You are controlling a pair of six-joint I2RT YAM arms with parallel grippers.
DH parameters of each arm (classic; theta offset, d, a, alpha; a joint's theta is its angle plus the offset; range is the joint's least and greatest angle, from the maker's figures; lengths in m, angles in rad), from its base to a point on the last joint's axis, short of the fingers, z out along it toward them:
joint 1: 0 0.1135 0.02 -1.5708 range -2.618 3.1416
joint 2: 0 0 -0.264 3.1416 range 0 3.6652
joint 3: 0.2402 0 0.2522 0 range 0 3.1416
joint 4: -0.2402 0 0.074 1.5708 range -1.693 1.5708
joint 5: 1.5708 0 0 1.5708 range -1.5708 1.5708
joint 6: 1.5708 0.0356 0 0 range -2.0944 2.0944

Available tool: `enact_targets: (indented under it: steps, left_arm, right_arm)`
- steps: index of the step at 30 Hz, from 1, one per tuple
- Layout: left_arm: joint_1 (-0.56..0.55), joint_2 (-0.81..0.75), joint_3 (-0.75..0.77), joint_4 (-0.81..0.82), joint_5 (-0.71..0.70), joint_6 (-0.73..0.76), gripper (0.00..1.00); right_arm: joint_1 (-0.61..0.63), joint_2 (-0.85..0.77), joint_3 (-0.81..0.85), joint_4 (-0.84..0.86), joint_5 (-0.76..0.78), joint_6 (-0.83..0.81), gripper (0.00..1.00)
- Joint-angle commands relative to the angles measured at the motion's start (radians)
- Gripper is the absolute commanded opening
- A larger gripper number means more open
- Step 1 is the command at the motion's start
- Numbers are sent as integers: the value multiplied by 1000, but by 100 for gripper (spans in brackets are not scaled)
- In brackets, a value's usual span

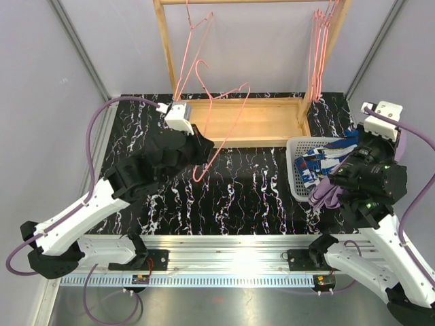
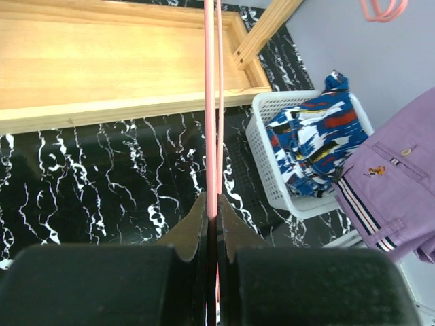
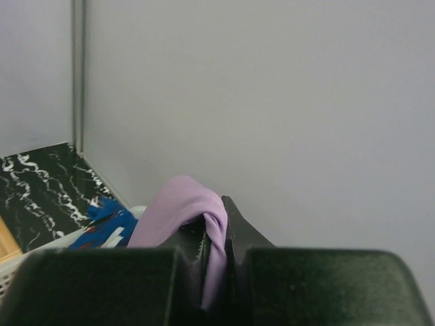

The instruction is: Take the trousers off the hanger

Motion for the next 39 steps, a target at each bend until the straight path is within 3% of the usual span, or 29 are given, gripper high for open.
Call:
enact_targets:
  steps: [1,4,8,11,15,22,35,39]
  left_arm:
    - [4,-12,86,30,43,37,0]
    - [4,-3,101,24,71,50,0]
    - [5,10,98,27,106,60,0]
    - [4,13,97,20,123,69,0]
    - [4,10,85,23,125,83,0]
    - [5,3,69,24,128,93,0]
    - [11,2,63,23,129,100,0]
    - [11,3,75,11,123,109,0]
  right_arm:
    - [-37,-26,-12,95,-83,-116,0]
    - [-79,-30,-108,64,-104,-31,0]
    - [-186,28,-157,-243,-174,302,0]
    - [-292,123,-171,-348,-222,480,0]
    - [-304,224,-167,-387,-247,632,0]
    - [-306,417,-197,-404,-288,808,0]
    - [-304,511,-237,-560,-415,1077,0]
    - [-306,501,-199,-600,-509,1114,14]
